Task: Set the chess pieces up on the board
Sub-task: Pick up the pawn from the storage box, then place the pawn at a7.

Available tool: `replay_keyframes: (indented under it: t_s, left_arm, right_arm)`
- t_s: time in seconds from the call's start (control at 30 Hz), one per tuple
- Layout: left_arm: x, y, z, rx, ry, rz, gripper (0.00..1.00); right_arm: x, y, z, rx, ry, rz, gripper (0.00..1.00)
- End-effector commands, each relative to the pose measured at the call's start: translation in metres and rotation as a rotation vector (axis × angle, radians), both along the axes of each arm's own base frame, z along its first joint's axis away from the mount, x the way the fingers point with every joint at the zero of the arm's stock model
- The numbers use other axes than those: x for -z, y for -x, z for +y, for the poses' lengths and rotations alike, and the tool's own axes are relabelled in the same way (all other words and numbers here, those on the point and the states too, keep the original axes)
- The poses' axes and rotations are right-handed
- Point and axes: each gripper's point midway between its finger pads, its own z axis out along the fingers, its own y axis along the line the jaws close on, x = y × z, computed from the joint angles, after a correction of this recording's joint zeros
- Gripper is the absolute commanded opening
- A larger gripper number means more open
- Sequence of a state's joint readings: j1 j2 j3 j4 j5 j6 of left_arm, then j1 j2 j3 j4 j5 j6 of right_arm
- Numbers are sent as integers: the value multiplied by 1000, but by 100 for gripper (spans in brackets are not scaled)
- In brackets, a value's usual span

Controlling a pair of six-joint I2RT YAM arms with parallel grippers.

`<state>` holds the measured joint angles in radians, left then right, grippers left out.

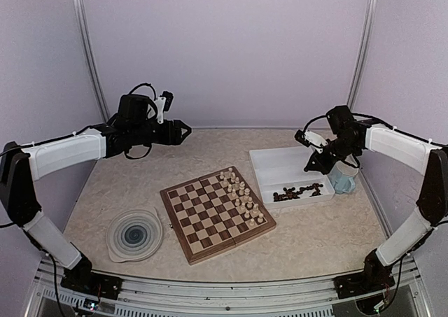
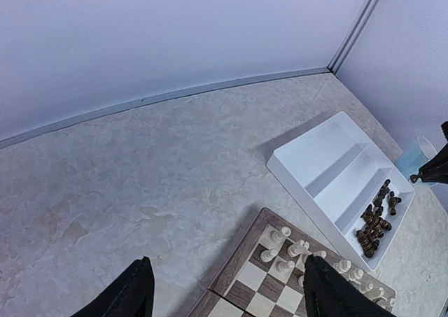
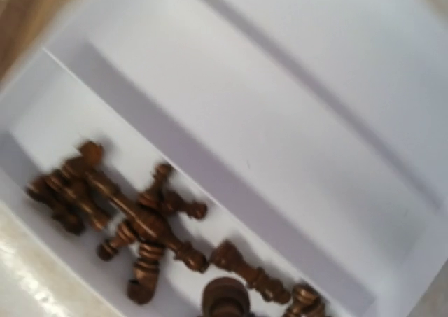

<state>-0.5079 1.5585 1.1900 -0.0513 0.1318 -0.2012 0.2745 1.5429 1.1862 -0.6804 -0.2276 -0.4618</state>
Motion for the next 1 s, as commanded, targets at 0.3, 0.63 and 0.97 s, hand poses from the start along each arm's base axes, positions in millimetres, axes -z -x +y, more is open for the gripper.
replay_keyframes:
  t_s: [0.3, 0.63, 0.97]
  left_arm:
    - [-13, -10, 17, -47, 16, -32, 73]
    - [-16, -15, 32, -92, 9, -34, 73]
    - [-32, -13, 45, -126, 25, -59, 73]
  right_arm:
    - [-33, 88, 157, -582, 14, -31, 0]
    - [10, 145, 247, -838, 92, 44, 0]
    - [42, 187, 296, -960, 147, 89, 0]
